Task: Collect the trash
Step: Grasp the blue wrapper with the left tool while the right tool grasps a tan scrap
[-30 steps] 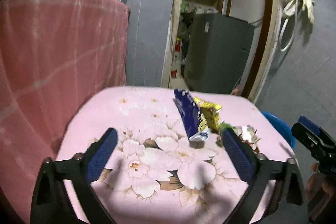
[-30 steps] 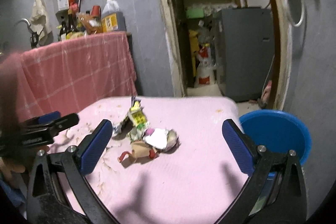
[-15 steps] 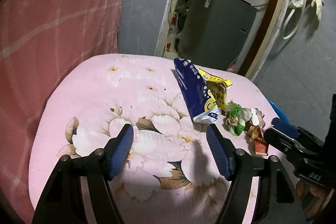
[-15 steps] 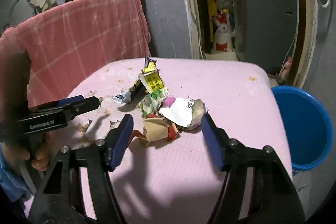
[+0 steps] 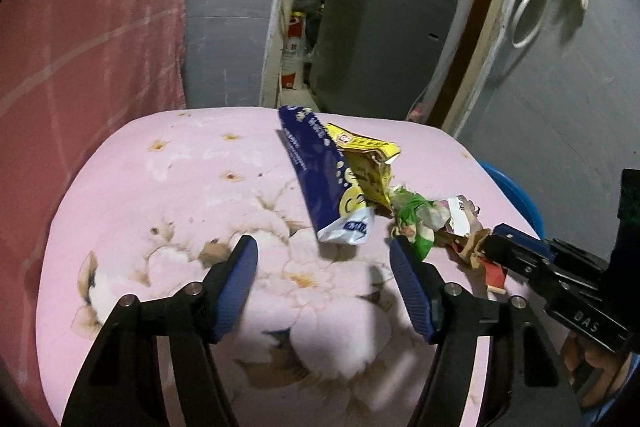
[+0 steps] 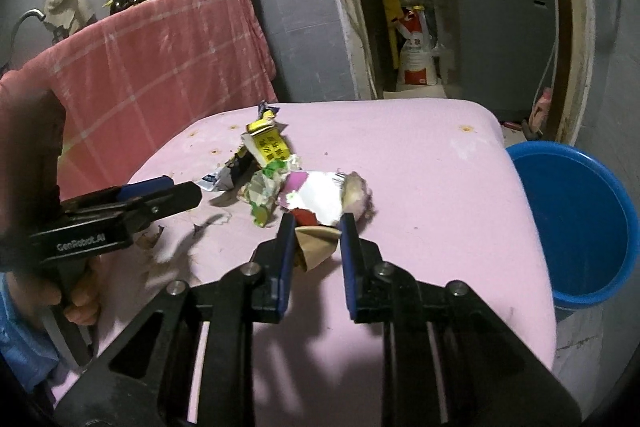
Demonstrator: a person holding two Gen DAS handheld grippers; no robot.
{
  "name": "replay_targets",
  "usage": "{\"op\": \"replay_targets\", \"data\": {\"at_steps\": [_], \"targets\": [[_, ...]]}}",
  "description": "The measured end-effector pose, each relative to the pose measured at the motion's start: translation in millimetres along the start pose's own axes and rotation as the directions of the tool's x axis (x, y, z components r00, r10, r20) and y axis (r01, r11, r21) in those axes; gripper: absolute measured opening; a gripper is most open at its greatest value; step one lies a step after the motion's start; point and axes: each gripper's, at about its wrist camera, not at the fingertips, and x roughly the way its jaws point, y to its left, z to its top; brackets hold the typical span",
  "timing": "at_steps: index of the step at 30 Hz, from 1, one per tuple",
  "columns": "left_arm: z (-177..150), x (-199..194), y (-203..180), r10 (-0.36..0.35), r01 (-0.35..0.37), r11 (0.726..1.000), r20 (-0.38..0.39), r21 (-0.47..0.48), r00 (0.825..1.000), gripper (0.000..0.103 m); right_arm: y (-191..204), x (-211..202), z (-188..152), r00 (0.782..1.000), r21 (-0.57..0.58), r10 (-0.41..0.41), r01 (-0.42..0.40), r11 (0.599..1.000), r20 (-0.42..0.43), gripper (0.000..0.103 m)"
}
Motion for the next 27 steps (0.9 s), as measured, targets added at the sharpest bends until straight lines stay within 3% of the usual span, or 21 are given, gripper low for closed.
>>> {"op": "replay_targets", "data": {"at_steps": [8, 16, 27], "targets": [[20, 22, -5, 0.017, -0.017, 1.000, -0.034, -0.002, 0.999, 0.053, -12, -4, 2, 0.999, 0.044, -0.042, 0.041, 0.998, 0.027, 0.021], [21, 41, -6, 0.059, -0.059, 0.998, -0.117, 0.002, 0.991, 0.023, -11, -5, 2, 0.998, 0.045, -0.046, 0.044, 0.998, 0.033, 0.021], [-2, 12, -12, 0.018, -0.019, 1.000, -0.096, -0.018, 0.995, 0.020, -8, -11, -4, 0.999, 0.038, -0.043, 0.042, 0.998, 0.023, 0.021]]}}
